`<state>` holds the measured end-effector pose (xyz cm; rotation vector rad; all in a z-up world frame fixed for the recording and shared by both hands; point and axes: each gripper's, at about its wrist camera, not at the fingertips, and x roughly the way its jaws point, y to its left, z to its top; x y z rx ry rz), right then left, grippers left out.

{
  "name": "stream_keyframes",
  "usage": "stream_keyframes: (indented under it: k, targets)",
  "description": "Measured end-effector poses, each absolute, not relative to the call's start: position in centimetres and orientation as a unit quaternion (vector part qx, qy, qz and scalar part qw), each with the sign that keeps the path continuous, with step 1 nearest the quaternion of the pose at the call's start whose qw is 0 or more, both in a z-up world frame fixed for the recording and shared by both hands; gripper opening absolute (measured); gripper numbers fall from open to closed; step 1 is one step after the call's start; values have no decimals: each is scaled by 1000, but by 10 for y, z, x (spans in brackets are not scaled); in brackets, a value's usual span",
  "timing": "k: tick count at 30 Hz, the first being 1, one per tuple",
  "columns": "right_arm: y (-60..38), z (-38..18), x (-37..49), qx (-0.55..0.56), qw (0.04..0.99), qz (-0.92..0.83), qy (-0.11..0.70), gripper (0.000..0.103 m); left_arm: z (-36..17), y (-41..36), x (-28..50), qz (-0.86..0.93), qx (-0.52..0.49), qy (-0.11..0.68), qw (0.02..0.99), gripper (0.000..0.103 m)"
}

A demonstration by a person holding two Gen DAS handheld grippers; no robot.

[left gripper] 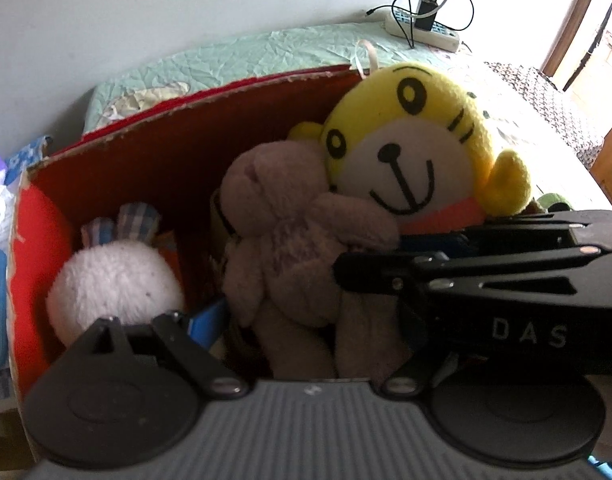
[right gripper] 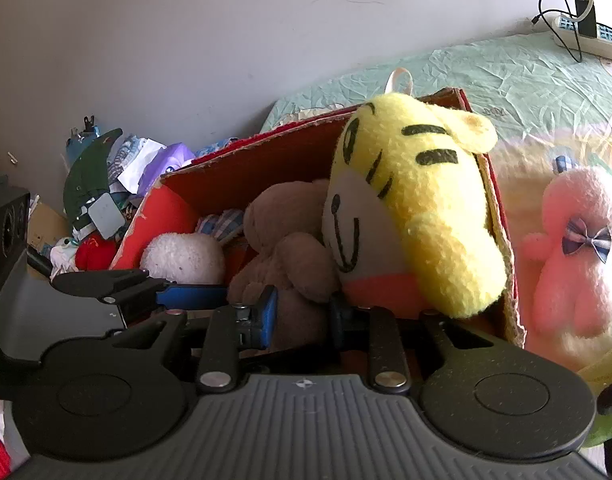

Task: Organize objects
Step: 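Open the right gripper to release the pink bear in the box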

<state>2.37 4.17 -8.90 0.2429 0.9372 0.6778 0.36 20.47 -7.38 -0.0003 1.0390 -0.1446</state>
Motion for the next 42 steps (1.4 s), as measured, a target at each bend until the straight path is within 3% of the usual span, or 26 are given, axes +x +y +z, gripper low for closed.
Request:
stream_keyframes:
  k: [42]
  targets:
    - [23,-82,2,127,854,313,395,19,-71,199,-3,-21,13,488,872,95]
